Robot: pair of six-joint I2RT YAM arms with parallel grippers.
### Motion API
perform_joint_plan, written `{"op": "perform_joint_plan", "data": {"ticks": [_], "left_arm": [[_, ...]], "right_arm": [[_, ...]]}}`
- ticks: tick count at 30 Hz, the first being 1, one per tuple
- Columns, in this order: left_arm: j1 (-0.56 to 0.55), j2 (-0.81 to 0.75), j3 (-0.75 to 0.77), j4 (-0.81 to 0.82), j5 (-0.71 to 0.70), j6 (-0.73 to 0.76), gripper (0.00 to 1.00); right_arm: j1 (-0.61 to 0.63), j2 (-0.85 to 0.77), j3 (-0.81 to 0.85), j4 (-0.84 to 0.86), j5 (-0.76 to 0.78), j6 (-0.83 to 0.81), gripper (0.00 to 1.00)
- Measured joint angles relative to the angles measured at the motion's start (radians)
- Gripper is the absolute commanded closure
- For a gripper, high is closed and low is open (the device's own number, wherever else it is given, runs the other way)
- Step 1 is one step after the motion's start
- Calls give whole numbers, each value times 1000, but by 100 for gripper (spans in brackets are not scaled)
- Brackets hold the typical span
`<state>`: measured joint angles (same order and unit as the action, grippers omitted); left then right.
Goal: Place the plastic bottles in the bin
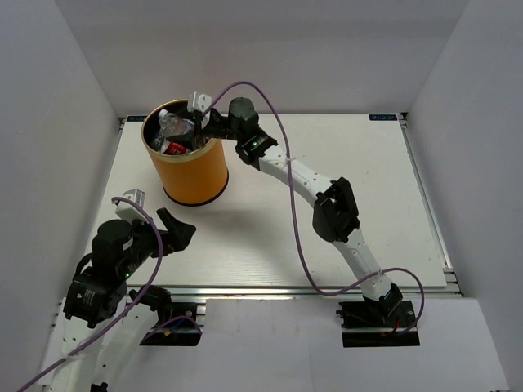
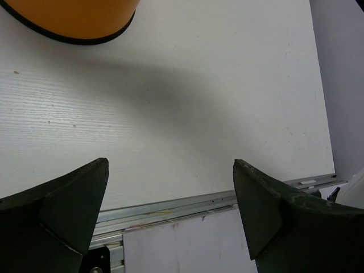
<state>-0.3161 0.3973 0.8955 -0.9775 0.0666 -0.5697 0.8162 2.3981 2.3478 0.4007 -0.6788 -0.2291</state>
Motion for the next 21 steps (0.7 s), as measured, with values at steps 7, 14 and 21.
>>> {"op": "perform_joint_plan", "data": {"ticks": [7,14,21], "left_arm": [[0,-14,-1,-18,2,-3,0],[0,-15,-50,19,25,-8,0],[0,5,-114,127,93,3,0]], "right_arm": [[17,-8,-56,40,128,1,10],[-9,-157,-74,-166,310,-115,10],[3,-624,-428,-355,691,-207,10]]}}
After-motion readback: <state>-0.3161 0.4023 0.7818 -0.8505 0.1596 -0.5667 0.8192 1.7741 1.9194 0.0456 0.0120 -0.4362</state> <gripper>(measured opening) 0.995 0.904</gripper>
